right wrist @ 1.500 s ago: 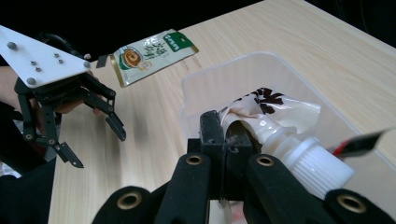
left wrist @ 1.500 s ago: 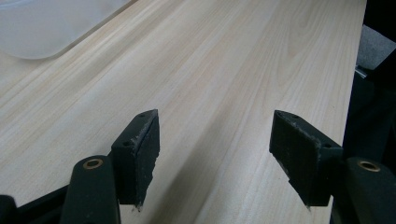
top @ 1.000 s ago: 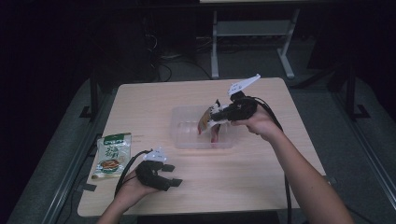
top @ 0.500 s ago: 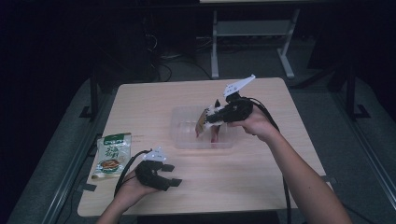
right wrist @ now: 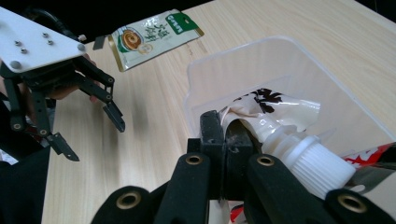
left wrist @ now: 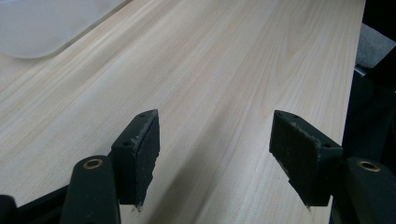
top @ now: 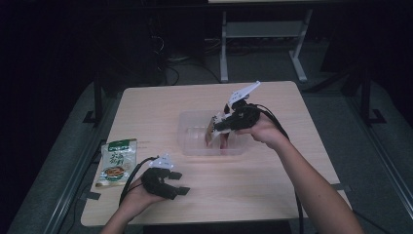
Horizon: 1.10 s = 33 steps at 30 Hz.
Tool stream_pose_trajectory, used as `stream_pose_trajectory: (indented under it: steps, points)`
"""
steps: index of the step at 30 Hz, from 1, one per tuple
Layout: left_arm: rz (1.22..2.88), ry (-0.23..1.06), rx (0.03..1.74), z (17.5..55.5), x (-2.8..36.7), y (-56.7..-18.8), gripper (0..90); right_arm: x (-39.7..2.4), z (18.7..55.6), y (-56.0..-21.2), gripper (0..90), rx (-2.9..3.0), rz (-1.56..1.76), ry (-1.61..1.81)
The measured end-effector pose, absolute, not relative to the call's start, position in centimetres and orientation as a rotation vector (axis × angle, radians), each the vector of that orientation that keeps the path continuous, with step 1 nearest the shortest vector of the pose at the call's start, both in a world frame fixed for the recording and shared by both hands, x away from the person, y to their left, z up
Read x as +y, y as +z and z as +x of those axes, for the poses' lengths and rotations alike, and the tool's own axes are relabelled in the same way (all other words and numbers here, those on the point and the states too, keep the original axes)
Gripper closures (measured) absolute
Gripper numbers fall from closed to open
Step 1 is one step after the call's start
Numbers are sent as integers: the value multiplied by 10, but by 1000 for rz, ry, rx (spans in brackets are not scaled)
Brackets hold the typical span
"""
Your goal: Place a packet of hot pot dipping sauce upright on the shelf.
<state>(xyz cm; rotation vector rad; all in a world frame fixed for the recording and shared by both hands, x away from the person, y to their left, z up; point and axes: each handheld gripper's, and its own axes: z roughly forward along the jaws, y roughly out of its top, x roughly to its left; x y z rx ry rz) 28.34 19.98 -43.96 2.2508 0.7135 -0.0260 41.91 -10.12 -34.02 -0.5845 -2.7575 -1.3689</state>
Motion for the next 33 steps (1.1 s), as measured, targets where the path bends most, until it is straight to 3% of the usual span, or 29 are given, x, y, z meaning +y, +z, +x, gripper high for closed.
stream_pose_trajectory:
  steps: [24, 33]
  points:
    - [2246, -45, 718, 284, 200, -442, 332, -100, 423, -342, 837, -2751, -681, -1395]
    - [2252, -49, 724, 285, 200, -442, 332, -111, 412, -333, 685, -2751, -693, -1416]
